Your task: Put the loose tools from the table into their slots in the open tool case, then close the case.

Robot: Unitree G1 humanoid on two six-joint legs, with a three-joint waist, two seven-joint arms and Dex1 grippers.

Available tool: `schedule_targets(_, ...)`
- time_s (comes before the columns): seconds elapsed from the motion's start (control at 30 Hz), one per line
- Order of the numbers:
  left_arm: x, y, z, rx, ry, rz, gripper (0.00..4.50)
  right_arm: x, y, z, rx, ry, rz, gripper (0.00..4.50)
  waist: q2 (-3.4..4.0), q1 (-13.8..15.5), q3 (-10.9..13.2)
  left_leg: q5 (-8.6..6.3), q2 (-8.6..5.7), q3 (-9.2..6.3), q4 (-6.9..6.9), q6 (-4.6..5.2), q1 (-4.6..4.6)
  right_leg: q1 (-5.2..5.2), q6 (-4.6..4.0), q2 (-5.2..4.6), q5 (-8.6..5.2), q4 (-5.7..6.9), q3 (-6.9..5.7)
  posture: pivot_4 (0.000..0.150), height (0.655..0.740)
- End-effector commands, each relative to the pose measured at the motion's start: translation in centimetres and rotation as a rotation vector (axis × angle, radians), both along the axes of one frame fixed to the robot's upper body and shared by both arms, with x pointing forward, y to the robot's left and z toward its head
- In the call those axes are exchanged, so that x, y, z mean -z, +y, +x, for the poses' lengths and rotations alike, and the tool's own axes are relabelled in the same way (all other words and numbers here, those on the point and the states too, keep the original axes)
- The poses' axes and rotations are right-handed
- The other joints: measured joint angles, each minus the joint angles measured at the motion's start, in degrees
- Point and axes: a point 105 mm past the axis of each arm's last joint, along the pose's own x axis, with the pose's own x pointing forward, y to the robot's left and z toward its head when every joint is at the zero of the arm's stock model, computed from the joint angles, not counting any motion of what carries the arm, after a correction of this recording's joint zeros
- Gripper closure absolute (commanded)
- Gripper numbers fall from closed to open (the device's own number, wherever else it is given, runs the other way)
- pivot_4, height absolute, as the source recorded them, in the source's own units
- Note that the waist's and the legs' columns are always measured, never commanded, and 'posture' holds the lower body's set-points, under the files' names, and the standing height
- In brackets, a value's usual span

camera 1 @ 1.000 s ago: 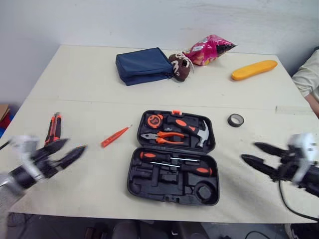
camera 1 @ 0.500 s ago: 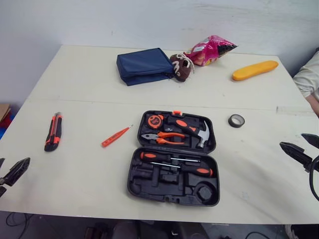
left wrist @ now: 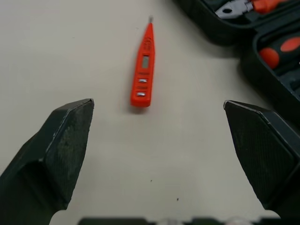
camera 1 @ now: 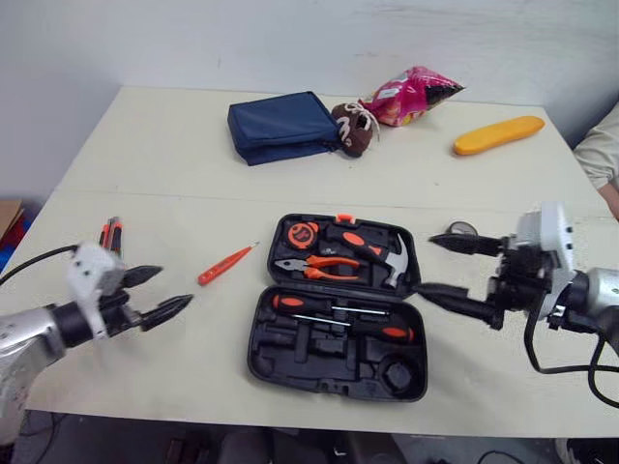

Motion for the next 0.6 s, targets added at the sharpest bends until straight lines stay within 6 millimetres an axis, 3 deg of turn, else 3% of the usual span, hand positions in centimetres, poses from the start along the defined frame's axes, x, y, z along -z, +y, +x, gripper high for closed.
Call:
schedule_targets(0.03, 0.6, -0.8, 1.8, 0.023, -0.005, 0.010, 0.00, -1.3, 2.0, -1.1, -0.114, -0.022, 0.013, 0.03, 0.00, 0.02, 0.01, 0.00, 0.01, 0.00, 0.02, 0.00, -0.11, -0.09, 0.00, 0.00, 0.00, 0.00, 0.00, 0.150, 0.7400)
schedule_targets(0.2, 1.9, -1.5, 4.2, 0.043, 0.009, 0.094, 0.00, -0.9, 3.4, -1.3, -0.137, -0.022, 0.013, 0.03, -0.01, 0.03, 0.00, 0.00, 0.03, 0.04, 0.16, 0.04, -0.31, -0.23, 0.04, -0.01, -0.02, -0.06, 0.02, 0.150, 0.7400)
schedule_targets(0.57, 3.1, -4.1, 5.9, 0.151, -0.009, 0.117, 0.00, 0.4, 4.1, -2.2, -0.103, 0.011, 0.038, 0.03, 0.00, 0.38, 0.01, 0.06, 0.04, 0.06, 0.58, 0.08, -0.29, -0.19, 0.14, -0.03, 0.02, 0.31, 0.04, 0.150, 0.7400)
schedule_targets(0.6, 3.3, -4.3, 5.9, 0.165, -0.007, 0.125, 0.25, 0.5, 4.0, -2.2, -0.102, 0.012, 0.034, 0.00, 0.00, 0.35, 0.00, 0.05, 0.04, 0.05, 0.62, 0.11, -0.29, -0.17, 0.18, -0.03, 0.04, 0.33, 0.05, 0.150, 0.7400)
